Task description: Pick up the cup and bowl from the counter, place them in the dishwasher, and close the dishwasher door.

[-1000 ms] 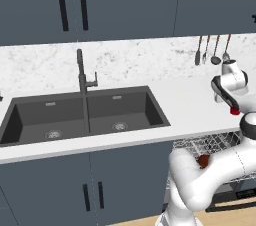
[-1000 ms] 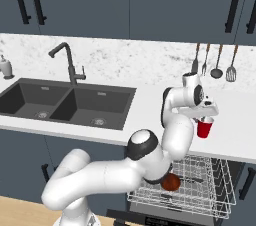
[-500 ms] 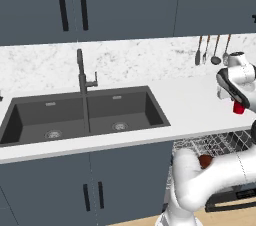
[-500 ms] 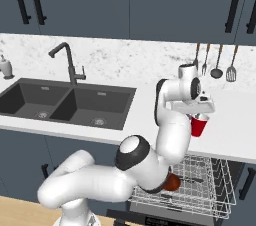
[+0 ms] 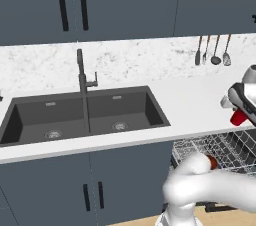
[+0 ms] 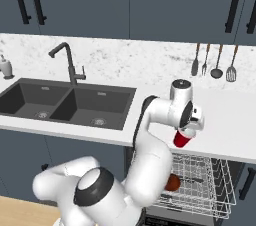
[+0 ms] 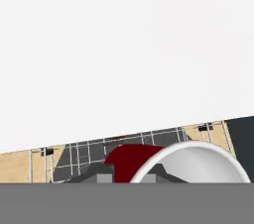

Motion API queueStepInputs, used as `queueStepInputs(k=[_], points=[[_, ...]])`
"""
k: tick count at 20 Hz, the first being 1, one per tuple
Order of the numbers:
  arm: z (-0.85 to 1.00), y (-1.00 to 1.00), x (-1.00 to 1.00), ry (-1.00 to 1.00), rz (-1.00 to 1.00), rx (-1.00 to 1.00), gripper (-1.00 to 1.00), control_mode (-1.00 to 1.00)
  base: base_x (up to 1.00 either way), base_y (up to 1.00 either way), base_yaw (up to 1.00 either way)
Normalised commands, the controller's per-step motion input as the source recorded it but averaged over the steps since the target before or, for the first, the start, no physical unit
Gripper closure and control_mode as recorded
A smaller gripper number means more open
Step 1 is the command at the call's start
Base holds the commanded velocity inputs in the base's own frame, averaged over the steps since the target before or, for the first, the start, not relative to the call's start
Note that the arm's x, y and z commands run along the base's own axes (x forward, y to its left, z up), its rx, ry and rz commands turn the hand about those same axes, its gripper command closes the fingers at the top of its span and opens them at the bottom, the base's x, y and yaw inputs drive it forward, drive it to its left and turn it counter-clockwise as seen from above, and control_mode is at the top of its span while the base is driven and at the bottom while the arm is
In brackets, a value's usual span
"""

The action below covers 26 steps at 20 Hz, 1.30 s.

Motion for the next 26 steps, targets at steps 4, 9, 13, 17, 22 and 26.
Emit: queueStepInputs(k=[4,9,13,17,22,26], points=[[-0.67,0.05,-0.51,-0.07,0.04,0.04,1.00,-1.00,0.00,0.00,0.00],[-0.59,0.00,-0.31,0.00,0.04,0.09,1.00,-1.00,0.00,0.00,0.00],[-0.64,-0.01,-0.06,-0.07,0.10,0.05,1.00,-1.00,0.00,0.00,0.00],[-0.78,-0.21,0.24,0.00,0.07,0.01,1.00,-1.00,0.00,0.00,0.00],[-0.69,-0.03,0.23,0.00,0.06,0.00,1.00,-1.00,0.00,0.00,0.00],[-0.32,-0.08,0.24,0.00,0.15,0.02,1.00,-1.00,0.00,0.00,0.00]])
